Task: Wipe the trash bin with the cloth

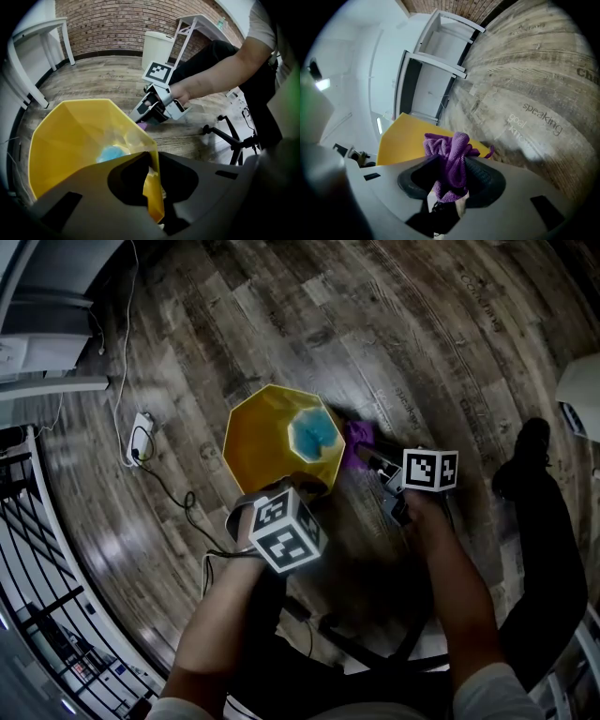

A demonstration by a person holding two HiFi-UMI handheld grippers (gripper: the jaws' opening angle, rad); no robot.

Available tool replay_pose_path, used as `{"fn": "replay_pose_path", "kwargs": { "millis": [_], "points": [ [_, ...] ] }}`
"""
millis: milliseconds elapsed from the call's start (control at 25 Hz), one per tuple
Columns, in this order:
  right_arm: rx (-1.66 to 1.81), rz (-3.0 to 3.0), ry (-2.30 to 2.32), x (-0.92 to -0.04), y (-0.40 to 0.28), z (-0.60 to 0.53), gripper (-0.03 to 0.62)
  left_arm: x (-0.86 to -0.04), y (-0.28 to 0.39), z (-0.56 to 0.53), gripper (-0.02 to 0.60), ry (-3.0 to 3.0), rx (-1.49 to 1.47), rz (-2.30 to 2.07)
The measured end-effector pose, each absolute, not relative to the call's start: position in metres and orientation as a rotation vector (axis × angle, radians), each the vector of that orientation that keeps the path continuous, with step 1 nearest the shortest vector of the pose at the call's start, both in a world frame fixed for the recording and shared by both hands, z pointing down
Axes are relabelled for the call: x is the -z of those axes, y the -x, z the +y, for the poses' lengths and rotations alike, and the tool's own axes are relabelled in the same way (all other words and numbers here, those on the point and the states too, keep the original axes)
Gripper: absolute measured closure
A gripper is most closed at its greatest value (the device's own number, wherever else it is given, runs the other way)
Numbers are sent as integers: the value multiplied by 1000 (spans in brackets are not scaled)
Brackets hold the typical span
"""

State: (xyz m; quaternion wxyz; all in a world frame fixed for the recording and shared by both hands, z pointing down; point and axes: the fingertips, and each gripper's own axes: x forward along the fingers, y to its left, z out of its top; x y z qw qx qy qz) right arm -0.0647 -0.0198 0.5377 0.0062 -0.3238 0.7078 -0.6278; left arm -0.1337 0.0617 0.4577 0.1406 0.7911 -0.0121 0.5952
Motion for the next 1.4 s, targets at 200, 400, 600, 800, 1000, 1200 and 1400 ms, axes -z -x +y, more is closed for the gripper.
{"fn": "replay_pose_path", "kwargs": {
  "millis": [200,400,600,800,1000,1200,1400],
  "points": [
    [2010,2306,1220,-585,68,-25,430,-455,127,59,546,-2297,-1707,-34],
    [2085,2397,1319,-631,72,-26,430,-454,126,57,546,-2299,-1696,-42],
    [2115,2475,1406,-662,76,-27,430,-455,126,58,546,-2301,-1693,-48],
    [2140,2501,1499,-682,78,-28,430,-456,126,60,546,-2296,-1686,-59],
    [2126,2527,1530,-678,75,-29,430,-456,124,60,546,-2289,-1670,-70],
    [2079,2345,1500,-642,58,-19,430,-456,120,59,546,-2271,-1624,-95],
    [1988,2207,1413,-584,41,1,430,-457,110,55,545,-2259,-1562,-131]
  ]
}}
